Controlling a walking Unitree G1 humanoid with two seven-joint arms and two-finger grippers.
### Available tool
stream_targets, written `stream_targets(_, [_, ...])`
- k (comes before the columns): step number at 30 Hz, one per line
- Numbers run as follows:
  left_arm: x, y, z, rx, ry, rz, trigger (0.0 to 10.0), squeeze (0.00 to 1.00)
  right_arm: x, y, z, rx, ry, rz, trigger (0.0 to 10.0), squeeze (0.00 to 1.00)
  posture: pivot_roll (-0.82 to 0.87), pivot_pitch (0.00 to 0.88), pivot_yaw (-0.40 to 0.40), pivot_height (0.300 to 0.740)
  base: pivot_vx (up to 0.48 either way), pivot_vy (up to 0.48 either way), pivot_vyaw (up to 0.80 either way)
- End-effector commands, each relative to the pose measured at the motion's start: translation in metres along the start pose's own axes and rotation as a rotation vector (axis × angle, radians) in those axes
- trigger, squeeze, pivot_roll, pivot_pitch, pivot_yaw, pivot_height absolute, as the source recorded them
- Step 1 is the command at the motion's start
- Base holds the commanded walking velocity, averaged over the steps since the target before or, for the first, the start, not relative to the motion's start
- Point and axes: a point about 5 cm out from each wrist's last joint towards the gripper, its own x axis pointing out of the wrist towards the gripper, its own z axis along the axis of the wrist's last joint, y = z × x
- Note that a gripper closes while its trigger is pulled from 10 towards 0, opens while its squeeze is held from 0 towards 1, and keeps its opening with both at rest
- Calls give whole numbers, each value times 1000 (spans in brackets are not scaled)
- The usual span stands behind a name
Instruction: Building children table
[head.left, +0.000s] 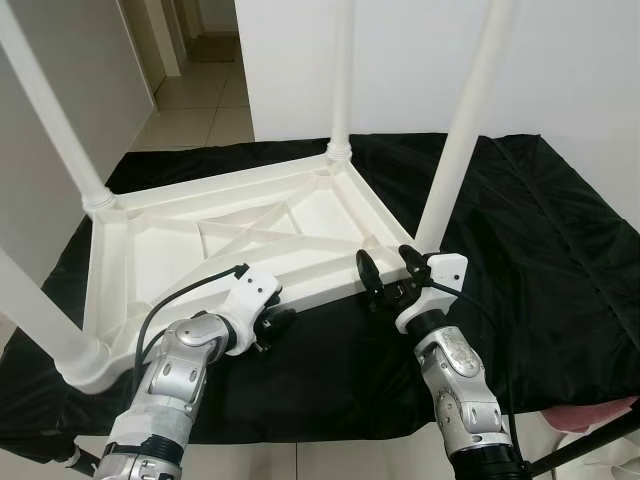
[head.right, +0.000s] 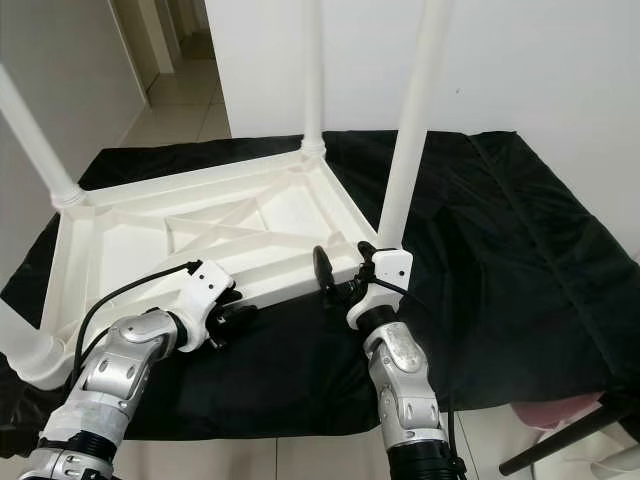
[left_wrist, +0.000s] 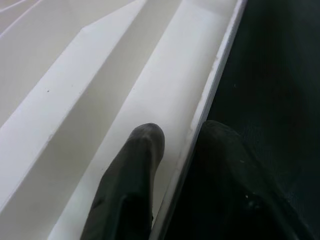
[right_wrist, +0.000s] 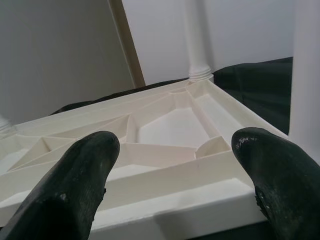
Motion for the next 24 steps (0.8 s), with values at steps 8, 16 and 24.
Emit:
stream_targets(8, [3,9,-6,-79,53,422,4314,0,6,4,0,8,-15,-10,10000,0,-68,0,62,740,0,0,0])
stream_targets(16, [15,-18,20,-15,-81,290,10000,0,10,4,1,7,-22,-18,10000,0,-68,6,62,740,0,0,0])
stream_targets(24, [13,-24,22,-28,-113,229,10000,1000,8,4,0,3,-21,-23,10000,0,-66,14,61,740,0,0,0])
